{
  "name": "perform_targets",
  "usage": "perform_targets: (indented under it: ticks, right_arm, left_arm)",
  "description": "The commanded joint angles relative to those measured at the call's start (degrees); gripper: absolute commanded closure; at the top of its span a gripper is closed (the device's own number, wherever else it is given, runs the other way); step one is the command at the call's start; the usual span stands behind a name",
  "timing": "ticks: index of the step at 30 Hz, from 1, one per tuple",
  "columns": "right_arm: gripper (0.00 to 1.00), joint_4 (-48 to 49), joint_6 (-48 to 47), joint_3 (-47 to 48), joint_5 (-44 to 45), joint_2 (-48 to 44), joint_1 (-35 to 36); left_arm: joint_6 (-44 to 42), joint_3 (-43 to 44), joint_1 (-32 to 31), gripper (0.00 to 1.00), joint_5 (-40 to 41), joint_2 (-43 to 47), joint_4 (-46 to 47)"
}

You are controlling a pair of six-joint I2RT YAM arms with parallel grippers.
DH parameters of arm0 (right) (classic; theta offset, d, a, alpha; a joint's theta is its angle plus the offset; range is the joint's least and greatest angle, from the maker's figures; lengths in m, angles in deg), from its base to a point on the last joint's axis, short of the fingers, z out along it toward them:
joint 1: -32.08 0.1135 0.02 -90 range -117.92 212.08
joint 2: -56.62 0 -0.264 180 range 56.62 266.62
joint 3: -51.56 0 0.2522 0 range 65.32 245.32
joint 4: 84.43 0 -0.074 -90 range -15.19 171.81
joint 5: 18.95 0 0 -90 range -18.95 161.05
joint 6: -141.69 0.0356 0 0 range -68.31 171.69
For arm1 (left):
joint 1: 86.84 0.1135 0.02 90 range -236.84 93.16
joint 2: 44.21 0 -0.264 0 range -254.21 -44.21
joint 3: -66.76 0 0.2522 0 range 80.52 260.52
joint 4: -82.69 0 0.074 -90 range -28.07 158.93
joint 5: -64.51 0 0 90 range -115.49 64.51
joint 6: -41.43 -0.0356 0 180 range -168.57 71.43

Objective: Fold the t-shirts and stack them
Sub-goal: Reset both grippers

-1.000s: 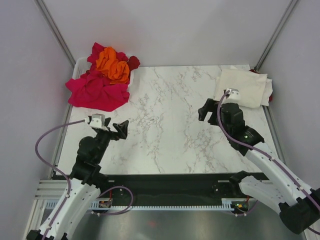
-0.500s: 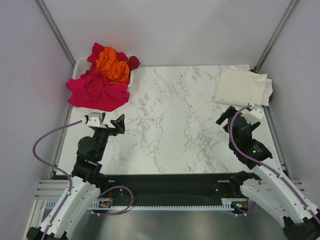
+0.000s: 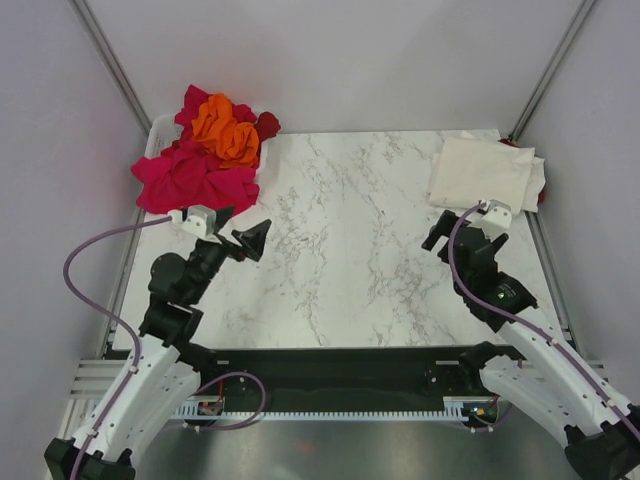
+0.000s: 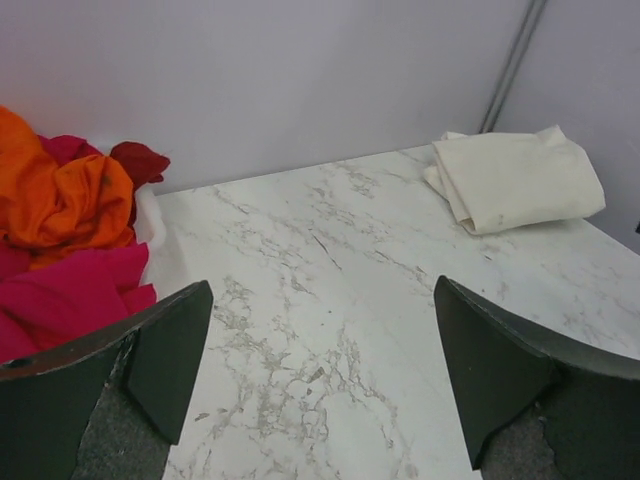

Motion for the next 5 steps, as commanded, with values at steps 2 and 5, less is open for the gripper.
perform_targets:
  ticks: [2, 5]
  right_arm:
    - [0.02, 1.2, -1.6, 2.1, -1.2, 2.0, 0.0]
    - [0.02, -1.6, -0.5, 4.0, 0.5, 5.7, -0.1]
  left_arm:
    - [-2.1, 1.1, 0.1, 0.0, 19.8, -1.3, 3.1]
    - [-4.0, -0.3, 0.1, 0.0, 23.3, -2.4, 2.9]
